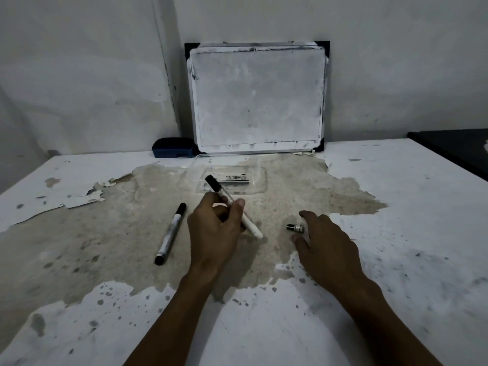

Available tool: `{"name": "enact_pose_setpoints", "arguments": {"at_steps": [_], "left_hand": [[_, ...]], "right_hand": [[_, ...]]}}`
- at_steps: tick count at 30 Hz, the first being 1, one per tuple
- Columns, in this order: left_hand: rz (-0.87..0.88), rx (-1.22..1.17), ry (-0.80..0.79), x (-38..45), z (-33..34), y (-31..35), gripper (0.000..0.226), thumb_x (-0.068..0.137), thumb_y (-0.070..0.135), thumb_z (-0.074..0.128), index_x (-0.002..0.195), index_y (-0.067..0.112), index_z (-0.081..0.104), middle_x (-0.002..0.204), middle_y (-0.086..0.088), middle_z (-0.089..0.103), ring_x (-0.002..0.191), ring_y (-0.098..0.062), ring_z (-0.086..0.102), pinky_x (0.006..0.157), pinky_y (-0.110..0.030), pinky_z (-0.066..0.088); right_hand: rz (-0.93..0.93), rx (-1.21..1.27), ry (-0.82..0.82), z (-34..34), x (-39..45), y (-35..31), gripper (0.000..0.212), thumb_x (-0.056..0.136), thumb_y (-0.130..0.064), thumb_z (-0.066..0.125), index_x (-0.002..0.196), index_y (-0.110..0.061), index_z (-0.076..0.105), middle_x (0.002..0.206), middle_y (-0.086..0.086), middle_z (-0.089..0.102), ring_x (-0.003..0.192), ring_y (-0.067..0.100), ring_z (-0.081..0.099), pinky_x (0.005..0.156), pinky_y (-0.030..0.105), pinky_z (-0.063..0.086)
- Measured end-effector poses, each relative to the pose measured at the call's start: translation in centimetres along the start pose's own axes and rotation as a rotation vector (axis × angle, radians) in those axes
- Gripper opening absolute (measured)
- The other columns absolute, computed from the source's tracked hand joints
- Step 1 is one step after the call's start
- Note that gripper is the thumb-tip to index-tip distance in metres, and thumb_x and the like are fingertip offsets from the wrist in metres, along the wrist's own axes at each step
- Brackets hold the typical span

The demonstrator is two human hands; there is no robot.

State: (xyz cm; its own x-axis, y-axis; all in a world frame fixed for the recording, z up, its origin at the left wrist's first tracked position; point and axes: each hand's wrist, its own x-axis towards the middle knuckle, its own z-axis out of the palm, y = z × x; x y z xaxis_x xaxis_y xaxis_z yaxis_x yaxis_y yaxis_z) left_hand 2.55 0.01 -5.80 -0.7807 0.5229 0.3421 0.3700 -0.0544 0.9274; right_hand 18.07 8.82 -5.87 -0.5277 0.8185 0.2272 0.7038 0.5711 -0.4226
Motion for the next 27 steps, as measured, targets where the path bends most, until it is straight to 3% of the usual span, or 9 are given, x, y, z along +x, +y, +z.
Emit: {"name": "enact_pose_setpoints", "arguments": {"at_steps": [3, 6, 10, 14, 17, 21, 27], "left_hand": [[-0.115, -0.264, 0.020, 0.1, -0.1, 1.2, 0.016, 0.090, 0.014, 0.066, 0.091, -0.001, 0.059, 0.076, -0.019, 0.074, 0.069, -0.028, 0.075, 0.060, -0.038, 0.062], [-0.259, -0.375, -0.030, 0.4, -0.4, 1.2, 0.018, 0.089, 0.015, 0.066, 0.090, -0.003, 0.064, 0.078, -0.021, 0.074, 0.071, -0.028, 0.075, 0.060, -0.033, 0.060], [-0.108, 0.075, -0.119, 0.3, -0.5, 0.3, 0.017, 0.084, 0.020, 0.073, 0.084, 0.005, 0.066, 0.071, -0.011, 0.075, 0.055, -0.015, 0.072, 0.051, -0.028, 0.057], [-0.261, -0.285, -0.076, 0.7, -0.7, 1.1, 0.016, 0.086, 0.016, 0.070, 0.087, 0.000, 0.069, 0.077, -0.017, 0.075, 0.063, -0.027, 0.074, 0.053, -0.029, 0.058], [-0.410, -0.483, -0.118, 1.0, -1.0, 1.2, 0.018, 0.086, 0.016, 0.069, 0.086, -0.003, 0.070, 0.082, -0.020, 0.074, 0.066, -0.024, 0.073, 0.055, -0.027, 0.058], [-0.077, 0.044, -0.151, 0.4, -0.7, 0.5, 0.017, 0.084, 0.017, 0.073, 0.087, 0.003, 0.065, 0.070, -0.010, 0.075, 0.056, -0.015, 0.072, 0.049, -0.023, 0.055], [-0.112, -0.227, -0.040, 0.8, -0.7, 1.8, 0.013, 0.085, 0.013, 0.071, 0.086, 0.001, 0.067, 0.069, -0.011, 0.076, 0.061, -0.026, 0.074, 0.057, -0.036, 0.062]], "right_hand": [[-0.002, -0.003, -0.004, 0.0, 0.0, 0.1, 0.047, 0.094, -0.035, 0.050, 0.138, -0.025, 0.035, 0.123, 0.004, 0.054, 0.111, 0.023, 0.055, 0.085, 0.038, 0.047], [0.000, -0.008, -0.012, 0.0, 0.0, 0.1, 0.048, 0.094, -0.036, 0.050, 0.139, -0.025, 0.034, 0.123, 0.004, 0.054, 0.112, 0.023, 0.055, 0.085, 0.038, 0.047], [0.004, 0.000, -0.018, 0.0, 0.0, 0.1, 0.049, 0.094, -0.036, 0.050, 0.139, -0.025, 0.033, 0.125, 0.004, 0.054, 0.113, 0.023, 0.055, 0.087, 0.038, 0.047], [0.000, 0.003, -0.028, 0.0, 0.1, 0.2, 0.050, 0.094, -0.037, 0.049, 0.140, -0.026, 0.032, 0.127, 0.004, 0.053, 0.116, 0.023, 0.053, 0.089, 0.038, 0.046], [0.003, 0.000, -0.031, 0.1, 0.1, 0.3, 0.050, 0.094, -0.037, 0.049, 0.140, -0.026, 0.032, 0.128, 0.005, 0.053, 0.116, 0.024, 0.053, 0.089, 0.039, 0.046], [0.000, 0.008, -0.026, 0.1, 0.1, 0.2, 0.051, 0.094, -0.037, 0.050, 0.140, -0.026, 0.033, 0.127, 0.005, 0.053, 0.115, 0.024, 0.054, 0.089, 0.039, 0.047], [-0.009, 0.006, -0.018, 0.1, 0.1, 0.4, 0.050, 0.093, -0.037, 0.051, 0.139, -0.026, 0.033, 0.127, 0.004, 0.053, 0.115, 0.023, 0.053, 0.087, 0.038, 0.046]]}}
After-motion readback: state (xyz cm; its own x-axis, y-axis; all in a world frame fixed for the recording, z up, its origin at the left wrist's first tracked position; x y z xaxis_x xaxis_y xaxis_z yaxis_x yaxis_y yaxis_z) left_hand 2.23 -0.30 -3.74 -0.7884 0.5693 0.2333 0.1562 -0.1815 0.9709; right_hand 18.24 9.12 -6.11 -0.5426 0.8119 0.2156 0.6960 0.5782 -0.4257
